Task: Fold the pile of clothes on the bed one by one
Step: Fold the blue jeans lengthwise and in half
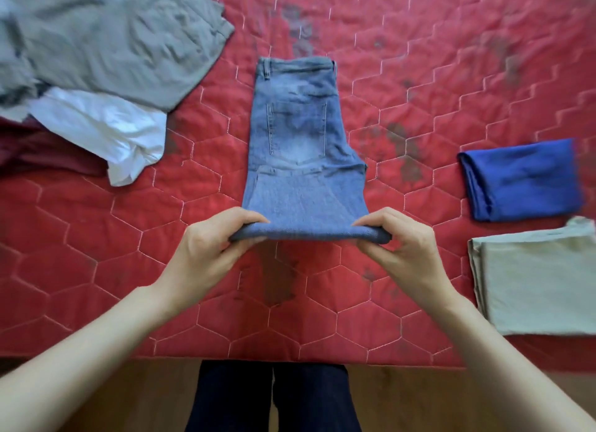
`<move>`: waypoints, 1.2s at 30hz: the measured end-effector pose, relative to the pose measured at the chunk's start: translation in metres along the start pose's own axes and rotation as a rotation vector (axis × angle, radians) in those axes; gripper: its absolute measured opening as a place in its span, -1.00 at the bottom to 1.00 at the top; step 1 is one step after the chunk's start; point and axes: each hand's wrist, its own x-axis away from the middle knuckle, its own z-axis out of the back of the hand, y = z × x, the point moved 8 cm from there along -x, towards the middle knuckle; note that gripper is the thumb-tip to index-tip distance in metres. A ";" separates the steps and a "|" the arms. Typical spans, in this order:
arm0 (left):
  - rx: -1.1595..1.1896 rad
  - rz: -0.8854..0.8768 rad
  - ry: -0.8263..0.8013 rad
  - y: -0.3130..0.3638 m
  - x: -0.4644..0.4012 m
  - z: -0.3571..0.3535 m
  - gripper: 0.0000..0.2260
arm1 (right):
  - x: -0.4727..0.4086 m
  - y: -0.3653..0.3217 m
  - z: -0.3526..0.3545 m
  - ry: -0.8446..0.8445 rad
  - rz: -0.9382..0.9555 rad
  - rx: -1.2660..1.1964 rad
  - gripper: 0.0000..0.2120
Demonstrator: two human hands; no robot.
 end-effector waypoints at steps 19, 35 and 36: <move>0.218 0.318 0.404 -0.135 -0.172 0.008 -0.80 | -0.183 0.111 -0.025 0.163 -0.290 -0.286 -0.77; -0.092 0.660 0.479 -0.288 -0.244 -0.047 -0.63 | -0.305 0.251 -0.142 0.126 -0.399 0.118 -0.76; -0.240 0.625 0.459 -0.278 -0.245 -0.044 -0.60 | -0.305 0.249 -0.141 0.104 -0.382 0.203 -0.70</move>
